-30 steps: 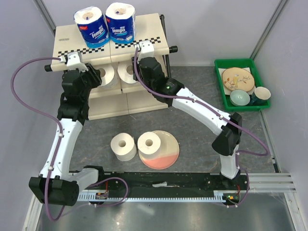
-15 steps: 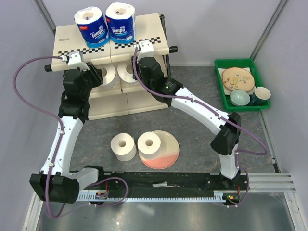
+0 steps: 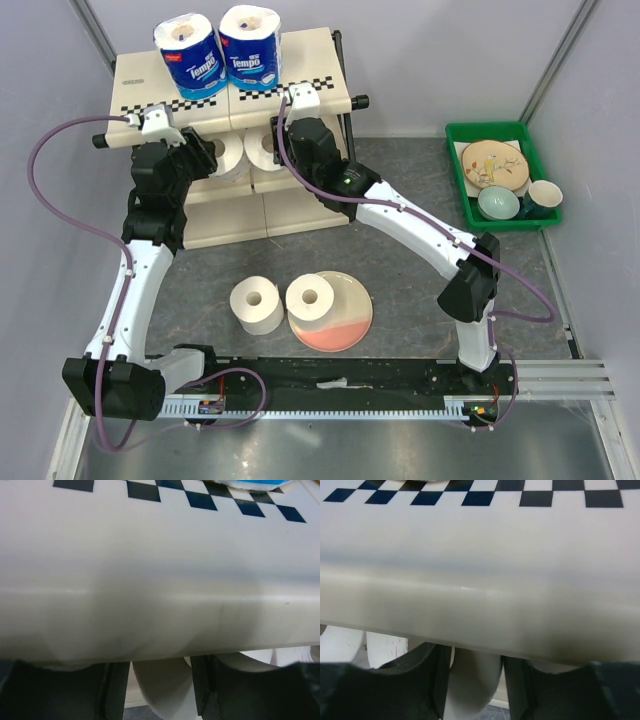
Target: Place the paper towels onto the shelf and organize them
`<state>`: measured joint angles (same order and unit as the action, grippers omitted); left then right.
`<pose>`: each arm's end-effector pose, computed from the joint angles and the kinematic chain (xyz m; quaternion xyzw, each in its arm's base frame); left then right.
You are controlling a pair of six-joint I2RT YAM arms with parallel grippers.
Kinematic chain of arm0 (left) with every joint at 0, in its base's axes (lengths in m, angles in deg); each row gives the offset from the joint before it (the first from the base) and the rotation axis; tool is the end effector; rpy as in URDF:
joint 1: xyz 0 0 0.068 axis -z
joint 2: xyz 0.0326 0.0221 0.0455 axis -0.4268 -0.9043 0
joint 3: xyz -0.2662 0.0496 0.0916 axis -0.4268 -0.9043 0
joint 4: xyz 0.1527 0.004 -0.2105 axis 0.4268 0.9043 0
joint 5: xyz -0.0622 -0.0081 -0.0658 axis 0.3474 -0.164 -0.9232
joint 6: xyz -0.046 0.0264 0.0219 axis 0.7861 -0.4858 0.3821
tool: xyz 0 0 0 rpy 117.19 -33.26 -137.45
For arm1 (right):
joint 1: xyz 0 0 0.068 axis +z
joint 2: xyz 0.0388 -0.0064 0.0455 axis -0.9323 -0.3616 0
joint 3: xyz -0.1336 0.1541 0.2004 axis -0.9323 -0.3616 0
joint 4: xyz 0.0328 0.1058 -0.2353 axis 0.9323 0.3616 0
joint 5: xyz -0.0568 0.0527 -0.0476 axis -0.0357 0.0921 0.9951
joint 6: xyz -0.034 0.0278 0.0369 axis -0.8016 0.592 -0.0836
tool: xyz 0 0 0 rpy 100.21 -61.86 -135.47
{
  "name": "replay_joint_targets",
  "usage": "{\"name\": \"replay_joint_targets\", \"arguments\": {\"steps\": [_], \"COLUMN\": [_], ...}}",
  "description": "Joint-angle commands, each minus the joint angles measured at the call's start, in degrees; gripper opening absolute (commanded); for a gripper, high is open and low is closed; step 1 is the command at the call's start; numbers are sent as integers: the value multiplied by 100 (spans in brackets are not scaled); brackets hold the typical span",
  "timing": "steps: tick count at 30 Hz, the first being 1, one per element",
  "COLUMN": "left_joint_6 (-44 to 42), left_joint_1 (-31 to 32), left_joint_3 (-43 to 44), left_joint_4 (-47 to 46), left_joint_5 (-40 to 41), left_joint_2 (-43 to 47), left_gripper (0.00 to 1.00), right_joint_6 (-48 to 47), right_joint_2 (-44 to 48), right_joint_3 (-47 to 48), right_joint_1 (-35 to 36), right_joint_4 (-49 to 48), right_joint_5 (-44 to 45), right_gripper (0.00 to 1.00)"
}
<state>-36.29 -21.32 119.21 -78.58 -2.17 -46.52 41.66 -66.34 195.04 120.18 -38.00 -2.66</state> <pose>0.2613 -0.0153 0.4218 -0.0925 0.7381 -0.0847 0.6629 0.3108 0.3569 0.4346 -0.0943 0.7408 0.1647 0.6443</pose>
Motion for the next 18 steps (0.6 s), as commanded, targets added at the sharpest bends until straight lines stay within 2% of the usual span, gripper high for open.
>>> {"name": "replay_joint_targets", "arguments": {"steps": [1,3,6,18], "left_joint_6": [205,205,213,240], "left_joint_1": [-8,-8,-8,-8], "left_joint_3": [184,167,96,0], "left_joint_4": [-423,-432,-467,-502], "left_joint_5": [-265,-256,-247,-256], "left_joint_2": [-21,23,76,50], "left_gripper": [59,60,61,61], "right_joint_6": [64,81,125,257], "right_joint_2": [16,16,51,95], "right_joint_3": [138,129,50,-143], "right_joint_1": [-22,-22,-31,-101], "right_joint_4": [-504,-531,-592,-715], "right_joint_5": [-91,-91,-91,-258], "right_gripper": [57,64,68,69]}}
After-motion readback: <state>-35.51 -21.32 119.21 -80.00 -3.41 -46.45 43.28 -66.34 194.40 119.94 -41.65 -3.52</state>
